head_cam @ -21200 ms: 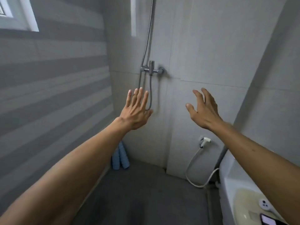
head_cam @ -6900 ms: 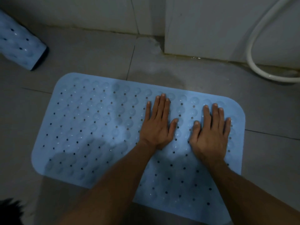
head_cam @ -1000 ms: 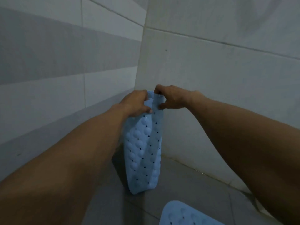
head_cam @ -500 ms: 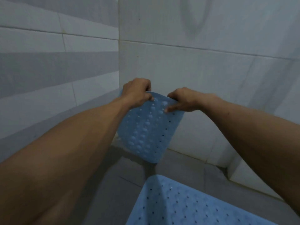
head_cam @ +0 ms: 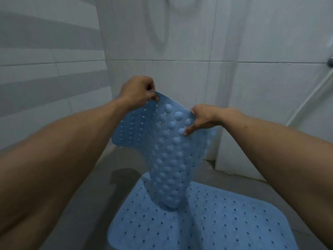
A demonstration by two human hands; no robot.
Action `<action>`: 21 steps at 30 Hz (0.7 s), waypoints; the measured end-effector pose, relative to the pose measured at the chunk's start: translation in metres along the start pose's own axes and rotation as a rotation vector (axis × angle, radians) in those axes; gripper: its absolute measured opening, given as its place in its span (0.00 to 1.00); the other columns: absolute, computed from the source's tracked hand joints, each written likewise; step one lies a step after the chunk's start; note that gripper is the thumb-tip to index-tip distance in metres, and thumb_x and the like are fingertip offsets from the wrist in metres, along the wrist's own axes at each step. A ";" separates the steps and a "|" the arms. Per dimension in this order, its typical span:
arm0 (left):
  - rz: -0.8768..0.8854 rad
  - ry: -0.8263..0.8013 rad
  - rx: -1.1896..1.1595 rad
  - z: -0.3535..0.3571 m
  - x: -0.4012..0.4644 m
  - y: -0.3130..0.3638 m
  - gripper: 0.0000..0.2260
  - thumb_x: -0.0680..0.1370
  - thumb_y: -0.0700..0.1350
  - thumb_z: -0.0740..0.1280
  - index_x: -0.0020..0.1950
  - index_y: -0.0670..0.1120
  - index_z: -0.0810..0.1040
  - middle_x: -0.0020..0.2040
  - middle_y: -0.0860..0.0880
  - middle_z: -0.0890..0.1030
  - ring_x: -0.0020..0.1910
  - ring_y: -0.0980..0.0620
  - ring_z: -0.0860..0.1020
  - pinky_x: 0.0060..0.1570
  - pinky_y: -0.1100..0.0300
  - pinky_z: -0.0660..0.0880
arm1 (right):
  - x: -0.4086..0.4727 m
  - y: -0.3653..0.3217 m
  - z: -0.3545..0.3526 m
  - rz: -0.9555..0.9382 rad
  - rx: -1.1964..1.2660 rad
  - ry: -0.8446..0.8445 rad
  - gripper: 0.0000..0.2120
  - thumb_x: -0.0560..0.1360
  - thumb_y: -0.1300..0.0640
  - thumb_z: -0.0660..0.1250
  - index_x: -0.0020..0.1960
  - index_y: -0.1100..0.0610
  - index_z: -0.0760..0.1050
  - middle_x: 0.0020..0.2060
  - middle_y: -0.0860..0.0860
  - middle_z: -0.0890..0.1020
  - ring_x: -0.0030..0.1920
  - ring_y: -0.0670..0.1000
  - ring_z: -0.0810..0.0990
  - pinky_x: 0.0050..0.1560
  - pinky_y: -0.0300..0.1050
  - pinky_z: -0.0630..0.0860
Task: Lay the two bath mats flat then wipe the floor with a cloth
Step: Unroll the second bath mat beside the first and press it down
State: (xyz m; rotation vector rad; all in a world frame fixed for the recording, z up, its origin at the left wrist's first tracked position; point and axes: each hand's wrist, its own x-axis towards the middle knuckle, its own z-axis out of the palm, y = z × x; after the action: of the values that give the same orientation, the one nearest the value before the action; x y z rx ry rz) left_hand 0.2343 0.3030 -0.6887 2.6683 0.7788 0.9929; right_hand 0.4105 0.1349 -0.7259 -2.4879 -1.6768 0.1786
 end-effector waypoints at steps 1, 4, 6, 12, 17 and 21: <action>0.007 -0.005 0.045 -0.014 -0.007 0.011 0.13 0.66 0.53 0.78 0.42 0.48 0.80 0.40 0.49 0.80 0.42 0.46 0.78 0.40 0.55 0.72 | -0.014 0.005 0.000 0.021 -0.019 -0.021 0.23 0.60 0.40 0.81 0.46 0.54 0.82 0.41 0.48 0.85 0.42 0.50 0.84 0.47 0.46 0.81; -0.020 0.011 0.145 -0.064 -0.026 0.033 0.13 0.66 0.53 0.78 0.44 0.48 0.80 0.42 0.47 0.81 0.43 0.45 0.78 0.43 0.52 0.75 | -0.048 0.022 0.010 0.063 -0.056 -0.076 0.17 0.61 0.50 0.82 0.45 0.54 0.82 0.42 0.51 0.85 0.42 0.52 0.83 0.47 0.44 0.79; -0.044 0.006 0.219 -0.095 -0.037 0.043 0.13 0.66 0.53 0.78 0.45 0.48 0.80 0.42 0.47 0.81 0.44 0.45 0.78 0.43 0.53 0.74 | -0.064 0.030 0.023 0.055 -0.023 -0.052 0.15 0.63 0.54 0.81 0.47 0.53 0.82 0.44 0.52 0.85 0.44 0.53 0.82 0.45 0.43 0.77; -0.120 0.028 0.337 -0.147 -0.053 0.052 0.15 0.65 0.51 0.79 0.48 0.46 0.82 0.47 0.44 0.83 0.46 0.44 0.78 0.47 0.54 0.72 | -0.087 0.043 0.044 0.038 0.131 -0.115 0.21 0.73 0.39 0.71 0.60 0.50 0.80 0.53 0.49 0.83 0.52 0.52 0.81 0.60 0.51 0.75; -0.159 0.054 0.330 -0.168 -0.062 0.028 0.17 0.66 0.50 0.80 0.49 0.44 0.82 0.47 0.41 0.82 0.49 0.41 0.79 0.49 0.52 0.74 | -0.099 0.033 0.052 0.154 0.321 0.094 0.25 0.76 0.34 0.61 0.59 0.54 0.72 0.53 0.53 0.78 0.52 0.56 0.78 0.53 0.50 0.73; -0.186 -0.039 0.314 -0.169 -0.087 -0.003 0.16 0.64 0.51 0.81 0.46 0.46 0.82 0.44 0.43 0.81 0.45 0.43 0.77 0.46 0.53 0.73 | -0.106 0.023 0.077 0.167 0.106 -0.094 0.27 0.71 0.39 0.73 0.62 0.55 0.76 0.59 0.54 0.81 0.56 0.57 0.79 0.57 0.48 0.73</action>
State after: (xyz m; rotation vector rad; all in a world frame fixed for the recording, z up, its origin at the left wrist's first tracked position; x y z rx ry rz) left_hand 0.0670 0.2581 -0.6100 2.7905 1.2405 0.8283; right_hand 0.3788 0.0313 -0.8032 -2.5746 -1.4493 0.3963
